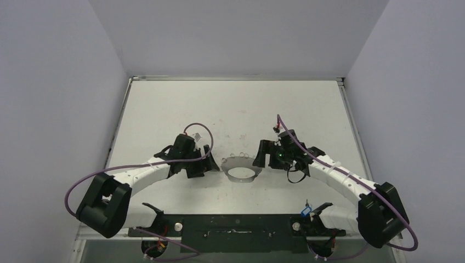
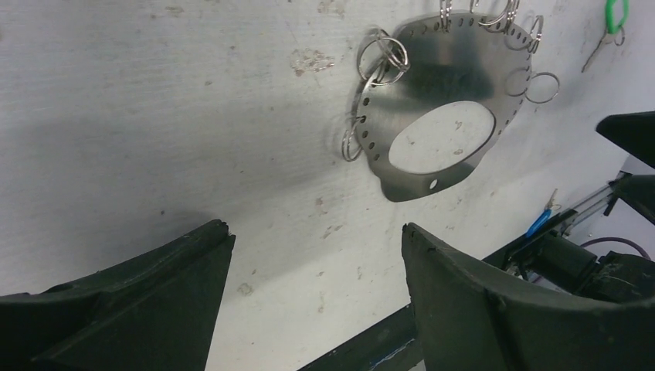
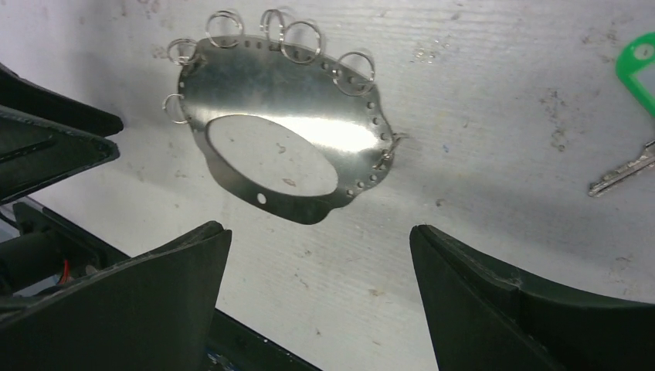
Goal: Put the keys on the keyring
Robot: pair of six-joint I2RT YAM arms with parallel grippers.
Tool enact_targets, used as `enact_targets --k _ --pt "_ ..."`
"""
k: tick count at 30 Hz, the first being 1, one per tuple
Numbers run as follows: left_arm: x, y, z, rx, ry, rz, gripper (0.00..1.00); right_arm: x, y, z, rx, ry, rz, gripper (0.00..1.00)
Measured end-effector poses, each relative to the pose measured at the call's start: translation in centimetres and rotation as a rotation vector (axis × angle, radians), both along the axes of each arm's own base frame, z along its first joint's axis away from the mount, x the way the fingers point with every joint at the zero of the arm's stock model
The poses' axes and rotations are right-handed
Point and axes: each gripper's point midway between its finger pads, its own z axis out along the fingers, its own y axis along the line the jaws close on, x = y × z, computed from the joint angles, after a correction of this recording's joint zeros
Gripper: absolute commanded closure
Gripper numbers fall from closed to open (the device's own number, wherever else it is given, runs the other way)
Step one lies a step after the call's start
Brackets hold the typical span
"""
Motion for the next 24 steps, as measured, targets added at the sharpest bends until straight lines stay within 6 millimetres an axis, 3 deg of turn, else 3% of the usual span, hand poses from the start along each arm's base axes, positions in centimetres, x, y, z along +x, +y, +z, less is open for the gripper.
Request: enact_targets --k 11,15,24 --pt "1.1 -4.0 -0.6 -0.100 -0.035 -0.046 0.28 0.4 -0.7 -5.6 -0.079 0.123 0.005 0.17" --pt "2.0 -4.4 -0.8 -0.090 -0.049 -0.058 0.36 1.7 -0.1 -5.6 -0.054 0.083 0.008 0.19" --pt "4.3 -6.3 -1.0 -0.134 -0.111 -0.079 0.40 4.6 1.4 -5.6 -0.051 0.025 0.049 0.24"
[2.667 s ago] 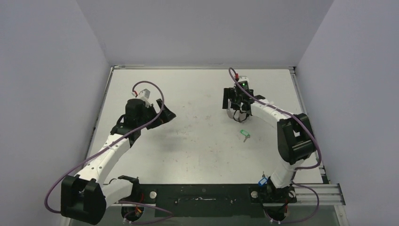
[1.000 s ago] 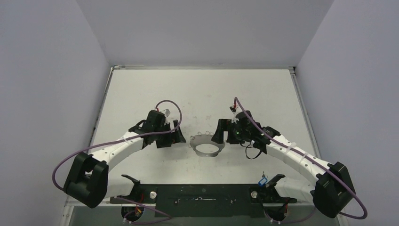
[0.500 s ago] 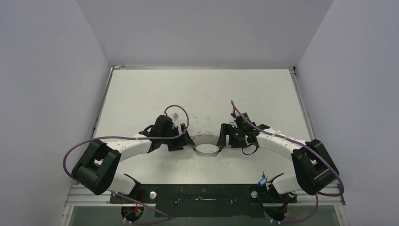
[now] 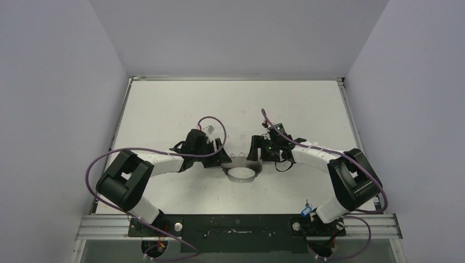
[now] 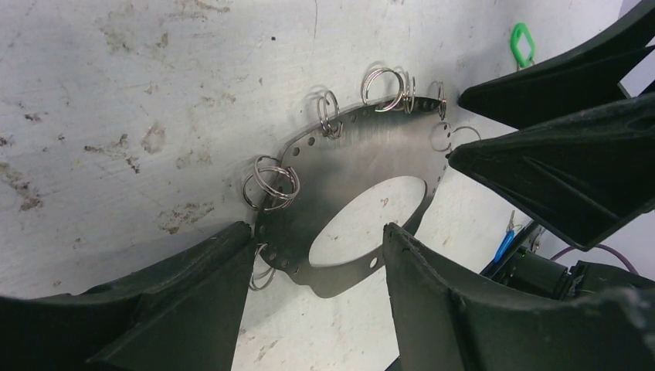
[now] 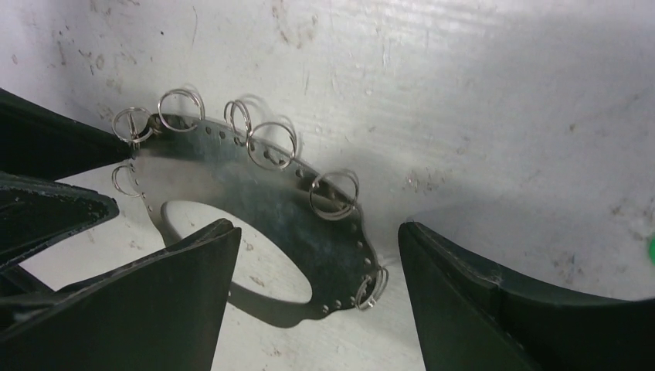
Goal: Put the keys on the keyring
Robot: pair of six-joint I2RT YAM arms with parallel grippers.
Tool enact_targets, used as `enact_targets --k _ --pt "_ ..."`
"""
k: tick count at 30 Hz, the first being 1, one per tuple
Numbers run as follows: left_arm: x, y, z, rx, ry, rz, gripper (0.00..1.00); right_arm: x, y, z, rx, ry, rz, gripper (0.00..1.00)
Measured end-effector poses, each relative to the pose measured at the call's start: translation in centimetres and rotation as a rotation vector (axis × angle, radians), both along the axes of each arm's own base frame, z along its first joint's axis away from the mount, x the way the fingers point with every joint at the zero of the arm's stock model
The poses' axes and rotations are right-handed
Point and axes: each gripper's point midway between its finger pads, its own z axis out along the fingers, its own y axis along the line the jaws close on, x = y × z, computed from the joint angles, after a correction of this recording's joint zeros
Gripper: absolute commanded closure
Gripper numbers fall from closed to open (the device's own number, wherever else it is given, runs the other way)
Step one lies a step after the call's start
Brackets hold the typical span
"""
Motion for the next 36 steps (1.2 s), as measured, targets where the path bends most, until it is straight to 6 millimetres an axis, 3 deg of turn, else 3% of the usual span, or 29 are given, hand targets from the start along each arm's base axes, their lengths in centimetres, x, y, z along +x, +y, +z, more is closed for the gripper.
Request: enact_targets --k 5,9,15,19,25,31,36 --pt "0.4 -0.1 0.0 0.003 -0.013 0.002 0.41 1.1 0.5 -0.2 -0.011 -0.017 0.027 0.34" --pt "1.1 -0.4 -0.1 0.017 -0.020 0.001 0.42 0.7 0.7 -0.3 -0.019 -0.022 0.048 0.38" --pt "2.0 -0.6 -0.1 0.046 -0.025 -0.006 0.44 -3.1 0.9 -0.4 0.019 0.001 0.078 0.41" --pt "2.8 -0.4 -0.2 0.102 -0.030 -0.015 0.45 -5.5 2.4 -0.2 0.094 0.021 0.102 0.39" --pt "3.7 1.4 -0.2 0.236 -0.060 -0.008 0.35 -7.4 2.5 0.2 0.122 0.045 0.084 0.34" --pt "1.2 5.2 0.8 0.324 -0.098 0.047 0.35 -7.2 0.9 1.3 0.079 0.004 0.048 0.33" --pt "-2.1 7.5 1.5 0.277 -0.124 0.114 0.51 -7.0 0.2 1.3 0.062 0.001 0.033 0.34"
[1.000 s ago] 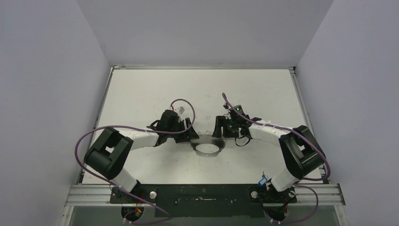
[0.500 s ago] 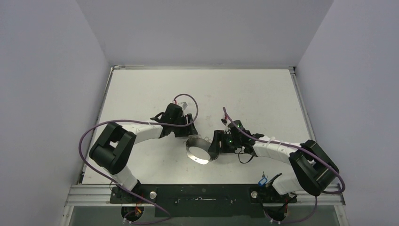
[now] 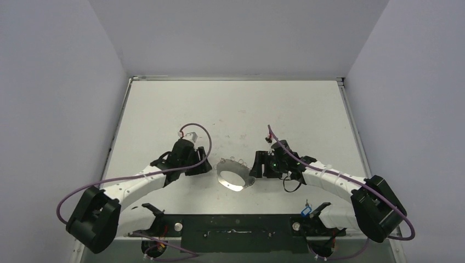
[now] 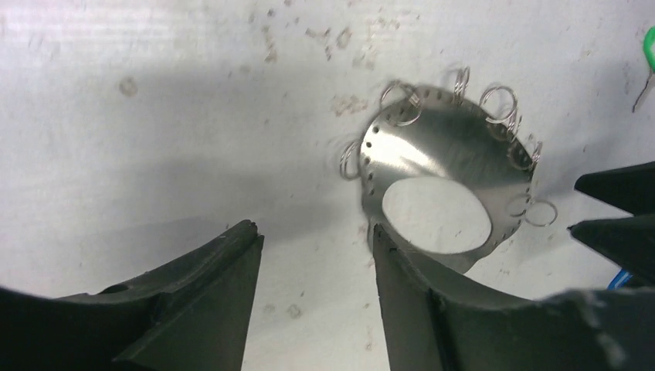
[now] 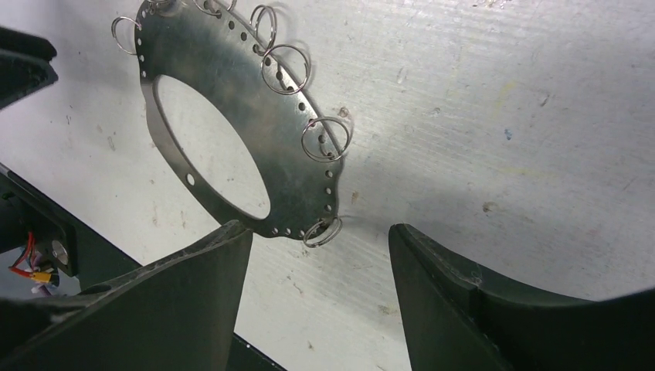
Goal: Put the keys on the keyring
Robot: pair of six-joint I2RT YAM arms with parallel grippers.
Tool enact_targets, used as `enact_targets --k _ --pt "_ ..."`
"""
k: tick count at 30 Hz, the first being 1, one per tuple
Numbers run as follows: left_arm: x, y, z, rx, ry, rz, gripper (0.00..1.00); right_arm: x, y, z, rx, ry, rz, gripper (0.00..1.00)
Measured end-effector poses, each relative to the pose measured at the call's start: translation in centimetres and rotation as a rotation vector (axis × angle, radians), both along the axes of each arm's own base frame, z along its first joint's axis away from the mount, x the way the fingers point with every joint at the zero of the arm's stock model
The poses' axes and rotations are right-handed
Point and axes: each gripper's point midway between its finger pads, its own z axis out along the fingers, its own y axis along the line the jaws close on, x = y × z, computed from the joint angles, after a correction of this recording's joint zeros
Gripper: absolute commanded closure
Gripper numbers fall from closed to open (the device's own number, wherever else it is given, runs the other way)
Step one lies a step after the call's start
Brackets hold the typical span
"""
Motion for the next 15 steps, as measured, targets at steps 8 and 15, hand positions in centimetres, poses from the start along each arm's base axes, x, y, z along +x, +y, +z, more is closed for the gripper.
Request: enact_targets --k 8,15 --pt "-3.5 0.9 -2.2 -0.117 0.051 0.079 0.54 -0.4 0.1 -1.4 -0.003 0.035 0.004 0.36" --pt "-2.6 -1.1 -2.1 -0.216 0.047 0.063 0.56 0.0 1.3 -1.4 0.043 0.021 0.010 0.38"
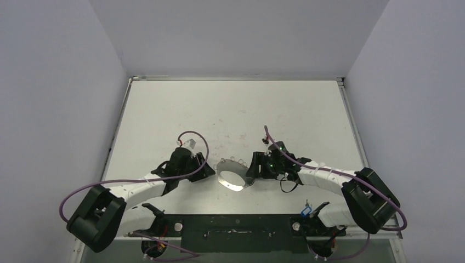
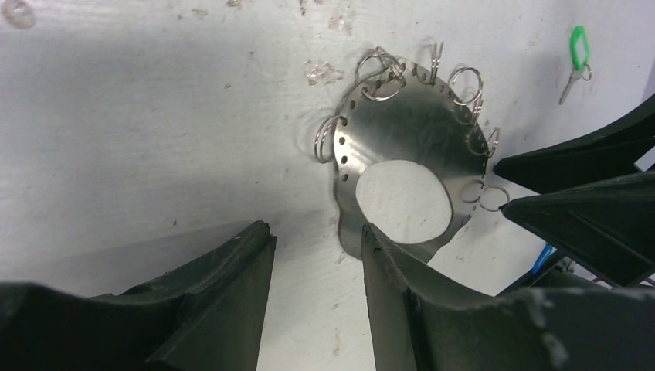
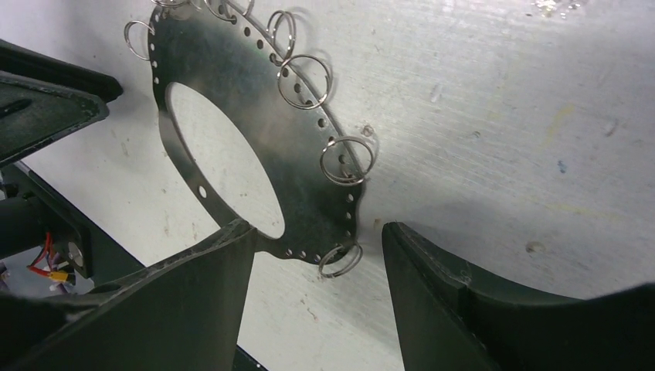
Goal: Put the keys on the keyring
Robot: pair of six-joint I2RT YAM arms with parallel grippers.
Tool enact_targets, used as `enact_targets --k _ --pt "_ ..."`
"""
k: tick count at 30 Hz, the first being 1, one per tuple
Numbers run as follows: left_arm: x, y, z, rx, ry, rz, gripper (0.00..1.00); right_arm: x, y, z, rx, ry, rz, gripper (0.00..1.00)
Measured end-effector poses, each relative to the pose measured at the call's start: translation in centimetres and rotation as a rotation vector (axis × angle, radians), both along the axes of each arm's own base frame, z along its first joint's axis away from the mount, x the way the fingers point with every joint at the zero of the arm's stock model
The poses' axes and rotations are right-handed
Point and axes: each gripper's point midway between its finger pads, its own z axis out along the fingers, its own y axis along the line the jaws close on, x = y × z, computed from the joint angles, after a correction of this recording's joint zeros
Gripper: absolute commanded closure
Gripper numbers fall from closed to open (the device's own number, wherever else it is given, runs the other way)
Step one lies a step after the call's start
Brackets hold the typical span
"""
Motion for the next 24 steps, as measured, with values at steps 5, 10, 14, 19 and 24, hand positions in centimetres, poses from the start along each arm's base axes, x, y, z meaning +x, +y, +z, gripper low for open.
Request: enact_targets --k 5,10,14,19,24 --pt "1.0 -1.4 0.1 -0.038 -0.010 -0.025 0.59 0.3 1.4 0.1 0.046 -0.011 0.005 0.39" --pt "2.2 -2.3 0.2 -0.039 -0.010 -0.040 0.60 0.4 2.6 0.2 0.079 -0.020 0.009 0.37" --pt "3.2 -2.3 1.2 -0.008 -0.050 -0.047 0.59 0.5 2.6 0.3 0.077 -0.023 0.002 0.30" --pt "3.6 -0.6 3.6 0.068 -0.144 -0.034 0.56 0.1 0.9 0.4 0.007 -0.031 -0.029 0.28" --pt "3.2 1.0 6.2 0.100 -0.234 -0.026 0.54 -0.3 -0.5 0.9 -0.037 -0.039 -0.049 0.28"
